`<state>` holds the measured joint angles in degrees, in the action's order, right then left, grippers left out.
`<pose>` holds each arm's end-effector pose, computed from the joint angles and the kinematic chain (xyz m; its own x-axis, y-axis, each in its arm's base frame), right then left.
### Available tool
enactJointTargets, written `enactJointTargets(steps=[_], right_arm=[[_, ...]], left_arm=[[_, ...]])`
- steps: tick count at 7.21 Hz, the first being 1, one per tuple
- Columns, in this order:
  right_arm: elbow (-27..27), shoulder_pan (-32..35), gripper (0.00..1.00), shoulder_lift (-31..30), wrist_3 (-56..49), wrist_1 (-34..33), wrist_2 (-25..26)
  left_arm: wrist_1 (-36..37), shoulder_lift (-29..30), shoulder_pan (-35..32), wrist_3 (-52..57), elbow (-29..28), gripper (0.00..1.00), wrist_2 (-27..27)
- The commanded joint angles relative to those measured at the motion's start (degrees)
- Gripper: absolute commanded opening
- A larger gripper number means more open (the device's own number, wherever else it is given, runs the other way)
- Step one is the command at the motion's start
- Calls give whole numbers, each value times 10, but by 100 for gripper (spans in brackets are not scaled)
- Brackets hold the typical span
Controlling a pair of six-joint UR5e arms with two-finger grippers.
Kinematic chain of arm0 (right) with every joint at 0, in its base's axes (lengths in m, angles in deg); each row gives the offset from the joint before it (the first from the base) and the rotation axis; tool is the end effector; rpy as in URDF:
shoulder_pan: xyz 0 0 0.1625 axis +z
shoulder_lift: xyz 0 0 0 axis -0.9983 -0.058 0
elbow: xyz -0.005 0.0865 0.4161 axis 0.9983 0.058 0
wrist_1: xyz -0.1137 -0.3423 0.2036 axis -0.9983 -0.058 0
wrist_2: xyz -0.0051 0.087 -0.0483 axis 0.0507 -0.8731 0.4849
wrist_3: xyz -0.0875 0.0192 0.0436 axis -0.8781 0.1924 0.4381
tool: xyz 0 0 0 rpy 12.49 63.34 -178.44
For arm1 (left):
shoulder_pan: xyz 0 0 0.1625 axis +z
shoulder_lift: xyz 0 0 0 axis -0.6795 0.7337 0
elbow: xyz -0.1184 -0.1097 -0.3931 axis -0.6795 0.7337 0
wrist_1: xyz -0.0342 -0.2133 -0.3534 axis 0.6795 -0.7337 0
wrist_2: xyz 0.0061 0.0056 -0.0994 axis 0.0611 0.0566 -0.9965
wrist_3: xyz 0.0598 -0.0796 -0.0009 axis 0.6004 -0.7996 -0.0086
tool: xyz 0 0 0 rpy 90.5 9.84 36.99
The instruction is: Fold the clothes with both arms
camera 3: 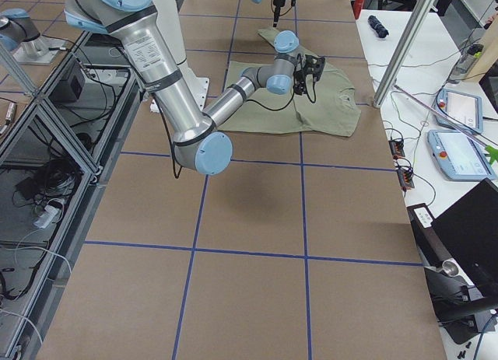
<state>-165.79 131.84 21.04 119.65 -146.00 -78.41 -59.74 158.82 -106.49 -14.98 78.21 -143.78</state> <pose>-0.3945 -0.5412 0.2167 0.2168 0.2931 0.9312 -0.4757 0.8647 -0.1614 0.1750 -0.4880 0.6616 0.6189 0.0650 -0.7828 -0.1214 0.9925 -0.0136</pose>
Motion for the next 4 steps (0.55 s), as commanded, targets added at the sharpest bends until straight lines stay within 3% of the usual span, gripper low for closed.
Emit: enactJointTargets(steps=[1,4], right_arm=[[0,-1,99,-1,1,-1,0],[-1,-1,99,0,1,-1,0]], left_arm=[[-1,-1,11,1,-6,81,-1],[-2,-3,23,4,-16,73,-3]])
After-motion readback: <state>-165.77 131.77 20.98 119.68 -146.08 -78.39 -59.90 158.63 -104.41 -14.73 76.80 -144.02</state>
